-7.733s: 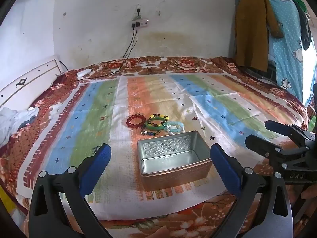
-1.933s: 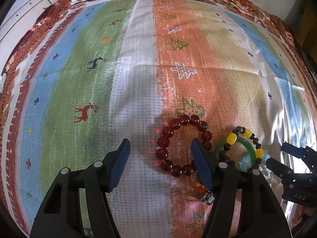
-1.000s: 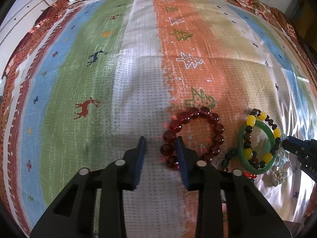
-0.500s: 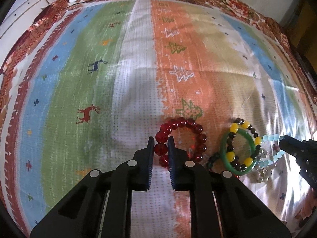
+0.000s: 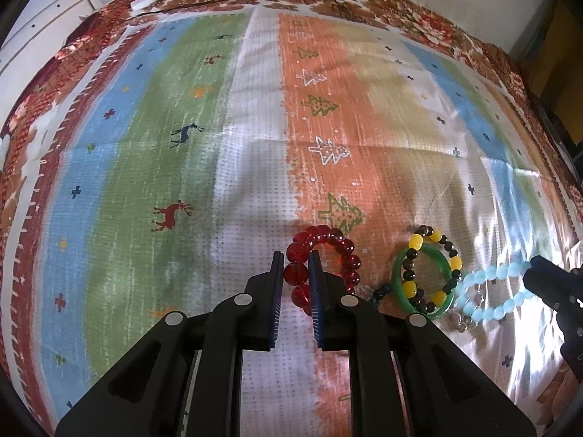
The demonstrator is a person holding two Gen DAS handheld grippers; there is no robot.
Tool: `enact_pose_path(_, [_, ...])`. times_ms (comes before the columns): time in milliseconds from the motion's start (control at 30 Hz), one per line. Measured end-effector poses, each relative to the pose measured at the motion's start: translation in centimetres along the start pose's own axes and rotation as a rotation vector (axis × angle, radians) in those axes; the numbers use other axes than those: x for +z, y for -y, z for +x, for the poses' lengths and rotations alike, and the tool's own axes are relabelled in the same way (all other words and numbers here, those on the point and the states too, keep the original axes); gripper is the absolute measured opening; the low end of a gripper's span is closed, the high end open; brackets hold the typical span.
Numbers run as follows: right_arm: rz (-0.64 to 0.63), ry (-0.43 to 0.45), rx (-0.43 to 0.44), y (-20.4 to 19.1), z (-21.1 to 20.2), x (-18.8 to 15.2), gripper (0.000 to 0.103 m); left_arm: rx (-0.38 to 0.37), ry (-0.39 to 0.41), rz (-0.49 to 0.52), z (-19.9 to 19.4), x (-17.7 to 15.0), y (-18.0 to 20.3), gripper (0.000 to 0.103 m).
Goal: Organize jewelry
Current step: 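Close left tool on red bead bracelet while right tool closes on aqua bracelet, then carry both bracelets over the tin box and open both tools to drop them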
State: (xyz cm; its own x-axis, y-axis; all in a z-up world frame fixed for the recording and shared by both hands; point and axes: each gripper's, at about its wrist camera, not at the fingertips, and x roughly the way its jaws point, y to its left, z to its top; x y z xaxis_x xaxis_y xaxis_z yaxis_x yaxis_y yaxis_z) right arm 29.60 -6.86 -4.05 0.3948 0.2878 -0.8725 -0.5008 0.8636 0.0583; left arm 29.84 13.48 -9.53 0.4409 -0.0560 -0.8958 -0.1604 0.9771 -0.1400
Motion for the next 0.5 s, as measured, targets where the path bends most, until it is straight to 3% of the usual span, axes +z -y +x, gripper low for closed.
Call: enact_pose_path(500, [0.003, 0.008, 0.02, -0.4, -0.7, -0.4, 0.012, -0.058, 0.065, 0.023, -4.0, -0.4, 1.9, 0.013])
